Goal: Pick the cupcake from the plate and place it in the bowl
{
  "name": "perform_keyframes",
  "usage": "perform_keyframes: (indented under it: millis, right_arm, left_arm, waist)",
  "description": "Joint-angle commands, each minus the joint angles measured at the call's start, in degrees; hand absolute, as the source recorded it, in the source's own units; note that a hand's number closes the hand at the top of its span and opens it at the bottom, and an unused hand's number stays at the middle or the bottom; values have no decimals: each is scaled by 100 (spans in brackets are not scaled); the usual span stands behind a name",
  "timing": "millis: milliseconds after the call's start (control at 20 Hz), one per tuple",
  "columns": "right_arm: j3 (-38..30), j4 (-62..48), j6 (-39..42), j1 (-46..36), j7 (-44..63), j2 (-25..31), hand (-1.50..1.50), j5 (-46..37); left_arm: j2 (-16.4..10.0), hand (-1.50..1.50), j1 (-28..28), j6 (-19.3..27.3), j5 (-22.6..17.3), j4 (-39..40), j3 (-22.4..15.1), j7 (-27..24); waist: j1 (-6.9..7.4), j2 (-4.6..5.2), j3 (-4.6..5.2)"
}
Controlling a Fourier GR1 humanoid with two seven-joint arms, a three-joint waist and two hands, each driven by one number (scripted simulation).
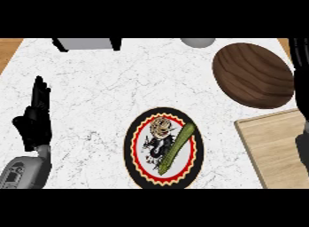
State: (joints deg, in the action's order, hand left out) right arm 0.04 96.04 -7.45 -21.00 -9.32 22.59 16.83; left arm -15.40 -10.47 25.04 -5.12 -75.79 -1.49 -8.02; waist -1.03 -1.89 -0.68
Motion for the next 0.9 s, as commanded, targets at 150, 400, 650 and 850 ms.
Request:
perform_keyframes:
  millis: [150, 400, 650, 850]
  right_arm:
    - [1728, -567, -1070, 448, 1251, -869, 150, -1406]
    - [1561, -1183, -2892, 1088, 1339, -960, -150, -2890]
    - [2768, -967, -5075, 1465, 408, -2222, -150, -3455]
    - [3870, -1122, -6604, 1500, 894, -2245, -150, -4366]
  left_arm:
    - [164, 0, -306, -638, 0, -281, -650, 225]
    - [325, 0, -97, -987, -222, -218, -869, 364]
    - [256, 0, -142, -1246, -281, -431, -1011, 552]
    - [334, 0, -24, -1211, -302, -644, -1095, 784]
  waist:
    - [204, 204, 94]
    - [-153, 166, 109]
    - [165, 150, 63]
    - [198, 135, 83]
